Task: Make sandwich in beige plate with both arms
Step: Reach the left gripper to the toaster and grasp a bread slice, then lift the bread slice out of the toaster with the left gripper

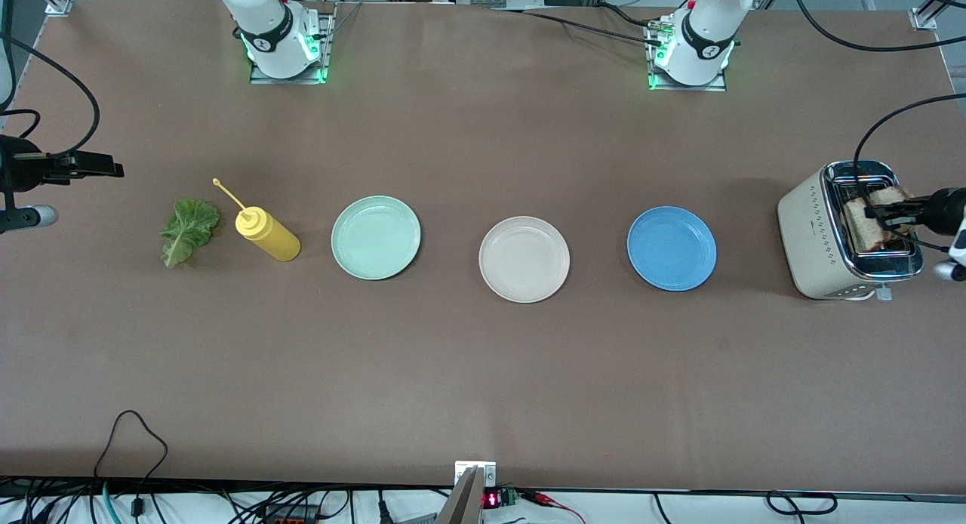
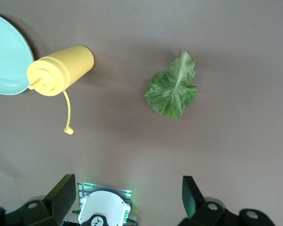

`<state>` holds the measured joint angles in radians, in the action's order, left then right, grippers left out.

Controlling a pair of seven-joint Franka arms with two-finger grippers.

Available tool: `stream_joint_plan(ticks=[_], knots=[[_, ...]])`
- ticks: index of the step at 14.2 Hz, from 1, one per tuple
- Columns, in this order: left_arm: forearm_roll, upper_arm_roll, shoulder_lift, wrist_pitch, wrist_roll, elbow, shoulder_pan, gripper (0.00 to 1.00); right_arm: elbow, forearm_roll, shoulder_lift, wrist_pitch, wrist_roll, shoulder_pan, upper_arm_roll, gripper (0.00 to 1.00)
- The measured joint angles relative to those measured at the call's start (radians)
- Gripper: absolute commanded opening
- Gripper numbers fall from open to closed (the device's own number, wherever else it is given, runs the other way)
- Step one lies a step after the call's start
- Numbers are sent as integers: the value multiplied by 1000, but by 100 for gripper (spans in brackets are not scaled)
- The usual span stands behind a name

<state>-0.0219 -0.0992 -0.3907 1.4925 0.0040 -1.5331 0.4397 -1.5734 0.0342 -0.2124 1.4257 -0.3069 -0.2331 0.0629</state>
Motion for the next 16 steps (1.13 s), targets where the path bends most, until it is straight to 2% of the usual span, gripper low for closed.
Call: stream_joint_plan(ticks=[5, 8, 11, 14, 16], knots=[[3, -17, 30, -230, 61, 229, -10, 0, 0, -1, 0, 0, -5, 0, 0, 100], [39, -96, 32, -379, 66, 306, -14, 0, 0, -1, 0, 0, -6, 0, 1, 100], [82, -219, 30, -418, 64, 325, -21, 0, 0, -2, 0, 0, -6, 1, 2, 100], [96, -379, 3, -426, 64, 301, -37, 0, 5, -2, 2, 0, 36, 3, 8, 100], [129, -427, -38, -404, 59, 279, -84, 0, 16, -5, 3, -1, 137, 11, 15, 100]])
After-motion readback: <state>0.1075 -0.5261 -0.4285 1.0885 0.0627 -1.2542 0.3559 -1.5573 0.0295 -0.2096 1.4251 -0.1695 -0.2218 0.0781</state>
